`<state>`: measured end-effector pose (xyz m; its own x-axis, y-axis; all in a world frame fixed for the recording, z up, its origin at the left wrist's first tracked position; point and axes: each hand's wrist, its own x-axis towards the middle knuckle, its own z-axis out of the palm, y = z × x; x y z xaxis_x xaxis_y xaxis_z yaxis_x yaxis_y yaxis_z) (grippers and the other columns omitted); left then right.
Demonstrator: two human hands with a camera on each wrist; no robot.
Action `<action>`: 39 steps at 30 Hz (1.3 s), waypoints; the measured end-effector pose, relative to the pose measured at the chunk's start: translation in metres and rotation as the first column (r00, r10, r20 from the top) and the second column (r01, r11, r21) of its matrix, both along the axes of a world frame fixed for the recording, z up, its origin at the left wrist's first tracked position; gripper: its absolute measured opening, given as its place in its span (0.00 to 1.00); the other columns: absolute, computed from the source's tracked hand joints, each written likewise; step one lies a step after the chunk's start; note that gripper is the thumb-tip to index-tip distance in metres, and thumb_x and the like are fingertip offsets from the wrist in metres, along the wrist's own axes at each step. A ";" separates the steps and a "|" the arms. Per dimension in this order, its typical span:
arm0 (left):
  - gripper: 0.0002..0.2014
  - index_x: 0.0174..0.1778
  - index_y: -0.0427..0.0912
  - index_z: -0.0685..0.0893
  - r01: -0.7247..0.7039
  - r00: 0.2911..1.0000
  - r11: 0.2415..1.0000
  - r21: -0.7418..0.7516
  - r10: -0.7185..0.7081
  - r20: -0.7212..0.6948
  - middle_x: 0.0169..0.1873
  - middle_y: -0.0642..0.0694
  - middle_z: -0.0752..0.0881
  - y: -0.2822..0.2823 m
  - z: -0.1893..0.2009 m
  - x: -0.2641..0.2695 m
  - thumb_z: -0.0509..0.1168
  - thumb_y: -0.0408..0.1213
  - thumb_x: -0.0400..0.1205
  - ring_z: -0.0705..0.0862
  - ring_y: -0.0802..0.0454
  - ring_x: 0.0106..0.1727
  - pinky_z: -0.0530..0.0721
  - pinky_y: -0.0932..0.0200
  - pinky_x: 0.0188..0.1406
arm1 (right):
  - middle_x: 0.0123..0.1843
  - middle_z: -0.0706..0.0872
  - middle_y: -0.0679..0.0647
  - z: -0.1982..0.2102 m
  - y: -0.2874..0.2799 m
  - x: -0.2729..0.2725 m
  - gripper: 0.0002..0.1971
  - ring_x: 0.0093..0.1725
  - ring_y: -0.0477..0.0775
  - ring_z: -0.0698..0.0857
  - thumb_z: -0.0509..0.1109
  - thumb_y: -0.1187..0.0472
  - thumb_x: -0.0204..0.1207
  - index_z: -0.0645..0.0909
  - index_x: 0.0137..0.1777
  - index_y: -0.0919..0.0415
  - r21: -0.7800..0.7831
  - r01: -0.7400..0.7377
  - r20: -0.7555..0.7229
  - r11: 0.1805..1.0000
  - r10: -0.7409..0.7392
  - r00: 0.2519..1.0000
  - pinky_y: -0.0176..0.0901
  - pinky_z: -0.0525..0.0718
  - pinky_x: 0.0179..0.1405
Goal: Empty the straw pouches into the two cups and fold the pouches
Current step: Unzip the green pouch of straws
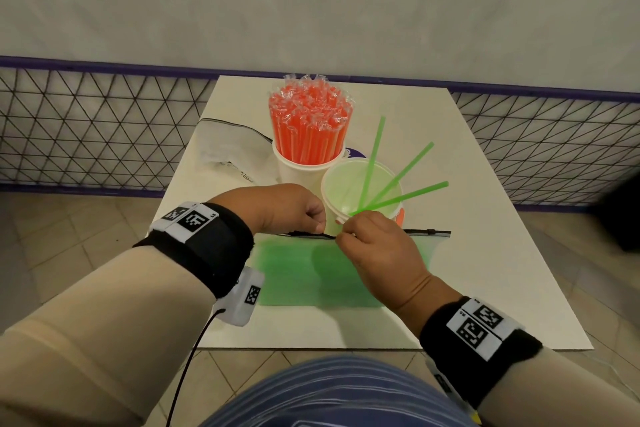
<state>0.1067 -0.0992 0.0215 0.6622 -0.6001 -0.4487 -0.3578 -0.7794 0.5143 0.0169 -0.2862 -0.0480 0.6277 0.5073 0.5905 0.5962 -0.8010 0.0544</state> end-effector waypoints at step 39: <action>0.19 0.57 0.47 0.90 -0.037 0.973 0.975 -0.218 0.085 0.215 0.58 0.51 0.81 -0.004 -0.016 0.004 0.66 0.21 0.76 0.80 0.52 0.59 0.75 0.66 0.55 | 0.67 0.76 0.60 0.006 0.043 0.028 0.40 0.66 0.58 0.73 0.79 0.47 0.66 0.70 0.76 0.63 -0.043 0.003 -0.780 0.999 -0.036 0.625 0.47 0.73 0.65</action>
<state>0.1104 -0.1033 0.0051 0.7686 -0.6210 -0.1538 -0.4370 -0.6851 0.5828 0.0445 -0.2427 -0.0424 0.8546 0.4992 -0.1431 0.4127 -0.8201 -0.3964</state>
